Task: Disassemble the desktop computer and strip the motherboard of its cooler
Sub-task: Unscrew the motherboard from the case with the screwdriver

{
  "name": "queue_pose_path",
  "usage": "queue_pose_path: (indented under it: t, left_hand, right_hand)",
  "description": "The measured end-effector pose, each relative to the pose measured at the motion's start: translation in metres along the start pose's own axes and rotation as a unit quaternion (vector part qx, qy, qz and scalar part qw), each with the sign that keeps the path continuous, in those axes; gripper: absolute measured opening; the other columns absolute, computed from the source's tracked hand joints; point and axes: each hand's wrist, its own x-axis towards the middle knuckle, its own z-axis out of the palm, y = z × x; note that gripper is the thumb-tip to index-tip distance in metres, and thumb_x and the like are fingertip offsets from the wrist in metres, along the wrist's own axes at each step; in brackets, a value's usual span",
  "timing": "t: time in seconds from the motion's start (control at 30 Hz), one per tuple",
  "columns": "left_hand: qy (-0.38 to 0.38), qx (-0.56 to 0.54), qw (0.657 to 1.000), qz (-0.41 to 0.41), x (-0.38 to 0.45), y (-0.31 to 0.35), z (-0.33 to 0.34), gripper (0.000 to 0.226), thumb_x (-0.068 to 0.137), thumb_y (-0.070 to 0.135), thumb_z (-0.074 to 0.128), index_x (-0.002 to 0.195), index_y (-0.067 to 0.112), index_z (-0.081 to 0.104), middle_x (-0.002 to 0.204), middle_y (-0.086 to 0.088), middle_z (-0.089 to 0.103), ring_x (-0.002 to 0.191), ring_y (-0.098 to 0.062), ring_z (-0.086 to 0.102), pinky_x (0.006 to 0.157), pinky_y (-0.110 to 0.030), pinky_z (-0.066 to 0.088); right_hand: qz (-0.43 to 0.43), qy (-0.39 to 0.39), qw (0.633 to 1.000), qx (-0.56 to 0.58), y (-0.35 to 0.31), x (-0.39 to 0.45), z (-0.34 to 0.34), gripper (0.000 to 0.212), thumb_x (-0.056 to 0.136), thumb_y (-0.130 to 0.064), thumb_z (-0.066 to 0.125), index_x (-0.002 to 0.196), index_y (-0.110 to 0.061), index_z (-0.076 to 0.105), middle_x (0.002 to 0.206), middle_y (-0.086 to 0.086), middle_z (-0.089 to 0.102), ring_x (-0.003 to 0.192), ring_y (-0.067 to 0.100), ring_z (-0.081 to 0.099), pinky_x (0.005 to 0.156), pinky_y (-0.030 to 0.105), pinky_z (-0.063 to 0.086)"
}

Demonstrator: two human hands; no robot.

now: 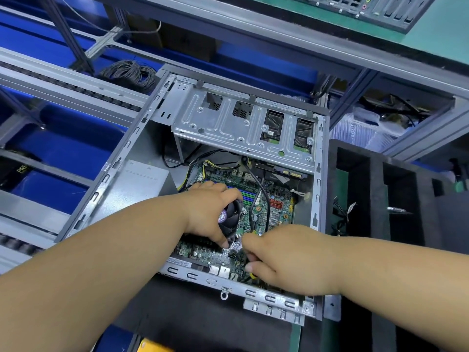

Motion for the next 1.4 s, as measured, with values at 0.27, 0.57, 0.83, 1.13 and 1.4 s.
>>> queue_pose_path:
  t: [0.27,0.57,0.83,1.13,1.4]
  left_hand:
    - [0.002,-0.007,1.0,0.002,0.001,-0.001,0.001,0.096,0.052,0.059,0.084,0.13,0.043,0.031,0.124,0.01,0.043,0.116,-0.016,0.034,0.1,-0.035,0.032]
    - [-0.005,-0.011,1.0,-0.001,0.002,-0.001,-0.001,0.096,0.051,0.059,0.084,0.13,0.044,0.031,0.124,0.01,0.044,0.115,-0.017,0.035,0.102,-0.037,0.034]
    - [0.0,-0.004,1.0,0.001,0.002,-0.002,0.001,0.096,0.051,0.06,0.084,0.13,0.044,0.032,0.122,0.01,0.044,0.113,-0.016,0.036,0.101,-0.035,0.034]
    - [0.004,-0.006,1.0,-0.001,0.002,-0.003,0.002,0.094,0.049,0.061,0.083,0.126,0.046,0.031,0.12,0.013,0.044,0.113,-0.015,0.036,0.101,-0.036,0.033]
    - [0.003,-0.004,1.0,0.001,0.004,-0.004,0.003,0.095,0.049,0.061,0.083,0.127,0.046,0.031,0.12,0.012,0.044,0.113,-0.015,0.036,0.101,-0.035,0.033]
  right_hand:
    - [0.023,0.02,0.998,0.056,0.004,-0.001,-0.004,0.016,0.09,-0.035,0.053,0.103,-0.027,0.047,0.085,-0.012,0.044,0.085,0.016,0.046,0.07,0.031,0.037]
    - [0.068,0.053,0.993,0.084,-0.002,0.01,-0.003,0.019,0.088,-0.039,0.054,0.1,-0.026,0.047,0.08,-0.008,0.05,0.075,0.019,0.049,0.063,0.033,0.04]
    - [0.047,0.06,0.997,0.03,-0.003,0.013,0.001,0.022,0.099,-0.045,0.036,0.097,-0.024,0.042,0.072,-0.008,0.044,0.063,0.015,0.043,0.062,0.034,0.04]
    - [0.041,0.038,0.995,0.081,-0.003,0.0,-0.001,0.014,0.093,-0.043,0.047,0.094,-0.029,0.046,0.092,-0.009,0.051,0.085,0.017,0.049,0.076,0.036,0.047]
    - [0.044,0.042,0.995,0.076,0.001,0.003,0.001,0.02,0.094,-0.042,0.049,0.107,-0.027,0.046,0.076,-0.009,0.044,0.074,0.018,0.046,0.064,0.034,0.038]
